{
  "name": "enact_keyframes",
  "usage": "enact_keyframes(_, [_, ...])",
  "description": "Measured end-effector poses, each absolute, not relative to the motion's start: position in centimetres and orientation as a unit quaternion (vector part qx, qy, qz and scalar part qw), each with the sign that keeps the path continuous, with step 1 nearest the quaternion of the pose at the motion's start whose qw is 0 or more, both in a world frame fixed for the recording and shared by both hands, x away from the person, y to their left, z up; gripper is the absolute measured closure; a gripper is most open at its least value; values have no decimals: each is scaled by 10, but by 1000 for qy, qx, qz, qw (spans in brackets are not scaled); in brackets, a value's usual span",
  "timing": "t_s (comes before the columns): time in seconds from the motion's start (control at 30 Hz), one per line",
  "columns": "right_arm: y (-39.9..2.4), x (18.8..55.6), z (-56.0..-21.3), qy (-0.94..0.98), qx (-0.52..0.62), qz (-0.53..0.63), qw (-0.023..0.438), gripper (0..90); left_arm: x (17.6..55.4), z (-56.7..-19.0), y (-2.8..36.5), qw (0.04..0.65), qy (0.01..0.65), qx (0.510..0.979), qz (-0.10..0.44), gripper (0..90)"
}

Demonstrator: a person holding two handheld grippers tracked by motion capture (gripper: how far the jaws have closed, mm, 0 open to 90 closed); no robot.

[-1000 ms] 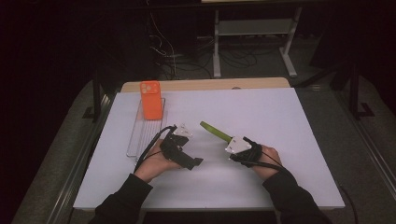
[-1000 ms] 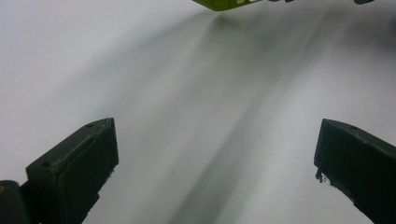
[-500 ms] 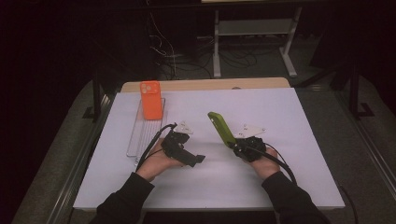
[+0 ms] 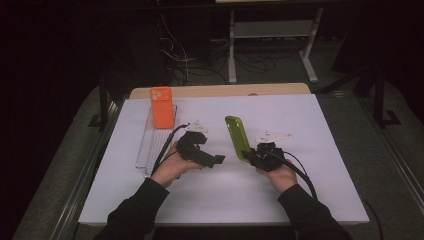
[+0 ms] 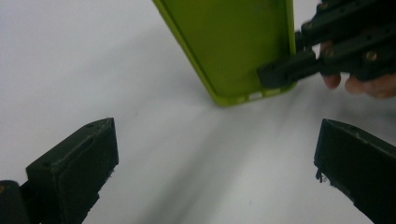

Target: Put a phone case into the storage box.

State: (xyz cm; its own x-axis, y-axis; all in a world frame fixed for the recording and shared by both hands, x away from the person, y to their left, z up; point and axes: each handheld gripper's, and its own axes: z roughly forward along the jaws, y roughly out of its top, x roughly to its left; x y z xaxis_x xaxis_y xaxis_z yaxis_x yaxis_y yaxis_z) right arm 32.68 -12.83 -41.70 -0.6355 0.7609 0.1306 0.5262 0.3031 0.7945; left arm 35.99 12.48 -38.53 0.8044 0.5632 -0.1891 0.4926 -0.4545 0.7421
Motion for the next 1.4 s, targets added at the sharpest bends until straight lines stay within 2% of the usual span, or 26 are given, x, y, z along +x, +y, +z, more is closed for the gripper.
enact_keyframes(0.4, [-119,321,-412,794,392,446,132,757,378,-373,114,474,325,818,33,0])
enact_keyframes(0.73, [-112,319,-409,793,383,454,134,758,386,-372,100,485,315,815,26,0])
enact_keyframes(1.3, [-106,318,-413,798,380,451,127,757,388,-377,87,508,341,791,19,0])
enact_keyframes(1.4, [-105,319,-414,799,379,450,127,757,389,-377,87,513,344,786,23,35])
